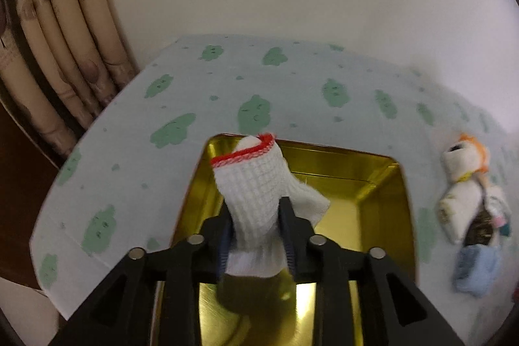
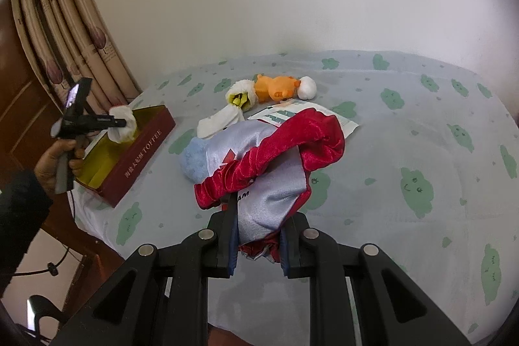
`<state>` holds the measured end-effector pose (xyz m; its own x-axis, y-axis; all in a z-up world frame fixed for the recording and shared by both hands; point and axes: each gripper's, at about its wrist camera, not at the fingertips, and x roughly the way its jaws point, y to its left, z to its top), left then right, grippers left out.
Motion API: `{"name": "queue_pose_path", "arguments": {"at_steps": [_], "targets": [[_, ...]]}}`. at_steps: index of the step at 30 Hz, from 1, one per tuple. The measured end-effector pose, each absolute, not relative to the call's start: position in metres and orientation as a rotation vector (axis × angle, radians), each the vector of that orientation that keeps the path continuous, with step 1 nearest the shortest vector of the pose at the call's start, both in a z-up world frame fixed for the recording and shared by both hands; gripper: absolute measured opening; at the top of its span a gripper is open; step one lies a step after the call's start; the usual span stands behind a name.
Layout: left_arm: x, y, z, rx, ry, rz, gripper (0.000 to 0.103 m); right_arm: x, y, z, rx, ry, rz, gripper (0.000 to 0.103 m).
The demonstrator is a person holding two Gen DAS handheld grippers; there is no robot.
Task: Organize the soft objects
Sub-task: 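Grasp the red-and-white cloth with the right gripper while the left carries the sock to the tin, then release the sock in the tin with the left gripper while the right drops the red cloth there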
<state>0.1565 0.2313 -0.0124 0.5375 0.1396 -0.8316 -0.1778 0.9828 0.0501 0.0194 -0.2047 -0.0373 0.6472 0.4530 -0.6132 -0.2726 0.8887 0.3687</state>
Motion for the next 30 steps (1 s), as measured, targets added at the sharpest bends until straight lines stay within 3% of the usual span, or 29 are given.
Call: {"name": "queue_pose_path", "arguments": {"at_steps": [3, 7, 11, 15, 22, 30], "targets": [[0.163, 0.229, -0.015, 0.033, 0.982, 0.227, 0.052, 0.021, -0.202, -0.036, 0.251, 0.765, 0.423, 0.018], [0.157, 0.227, -0.005, 0.064, 0.935, 0.245, 0.052, 0.021, -0.195, -0.030, 0.252, 0.760, 0.448, 0.018], [0.110, 0.234, 0.038, -0.128, 0.758, 0.258, 0.054, 0.028, -0.176, -0.011, 0.245, 0.729, 0.512, 0.018], [0.057, 0.218, 0.060, -0.163, 0.737, 0.336, 0.057, 0.046, -0.136, 0.015, 0.238, 0.701, 0.651, 0.018], [-0.035, 0.186, 0.046, -0.157, 0.752, 0.397, 0.058, 0.102, -0.015, 0.042, 0.181, 0.717, 0.902, 0.018], [-0.075, 0.196, 0.042, -0.163, 0.654, 0.526, 0.058, 0.168, 0.098, 0.018, 0.060, 0.817, 0.917, 0.018]]}}
